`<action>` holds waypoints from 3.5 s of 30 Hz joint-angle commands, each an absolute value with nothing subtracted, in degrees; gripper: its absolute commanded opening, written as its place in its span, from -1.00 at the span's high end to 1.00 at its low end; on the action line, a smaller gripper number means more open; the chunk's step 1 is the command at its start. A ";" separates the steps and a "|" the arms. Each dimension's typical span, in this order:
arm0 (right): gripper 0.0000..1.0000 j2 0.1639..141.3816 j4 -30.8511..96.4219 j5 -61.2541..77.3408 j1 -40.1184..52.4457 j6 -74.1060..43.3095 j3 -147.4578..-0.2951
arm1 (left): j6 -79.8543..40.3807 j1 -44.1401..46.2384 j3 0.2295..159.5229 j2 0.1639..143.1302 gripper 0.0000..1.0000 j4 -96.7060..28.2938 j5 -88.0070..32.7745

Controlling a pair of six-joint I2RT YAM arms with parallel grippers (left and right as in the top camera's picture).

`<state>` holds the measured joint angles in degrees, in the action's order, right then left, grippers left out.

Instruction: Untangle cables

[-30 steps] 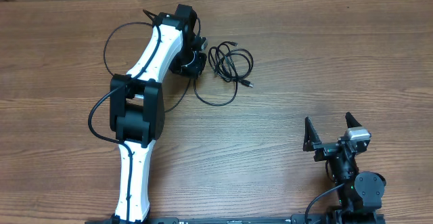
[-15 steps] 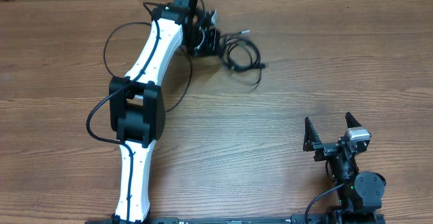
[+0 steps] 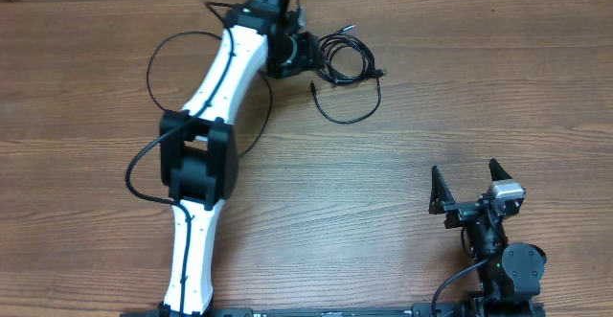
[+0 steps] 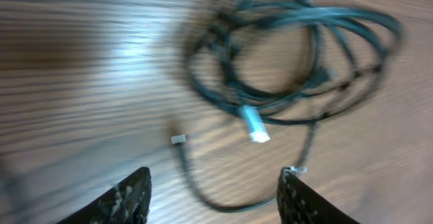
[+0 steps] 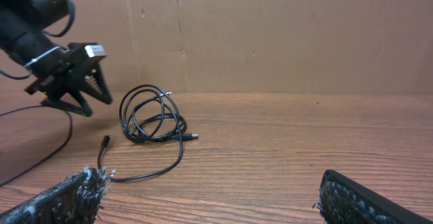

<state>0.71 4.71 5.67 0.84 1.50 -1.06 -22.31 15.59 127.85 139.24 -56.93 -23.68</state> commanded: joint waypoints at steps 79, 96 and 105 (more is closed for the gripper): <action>-1.00 0.62 4.40 5.39 0.73 1.80 -0.49 | -24.47 14.72 134.89 145.40 0.92 -67.02 1.63; -1.00 0.62 4.40 5.39 0.73 1.80 -0.49 | -26.37 9.98 161.51 135.98 0.91 -69.19 -10.20; -1.00 0.62 4.40 5.39 0.73 1.80 -0.49 | -24.56 9.04 159.30 136.20 0.38 -78.74 -3.14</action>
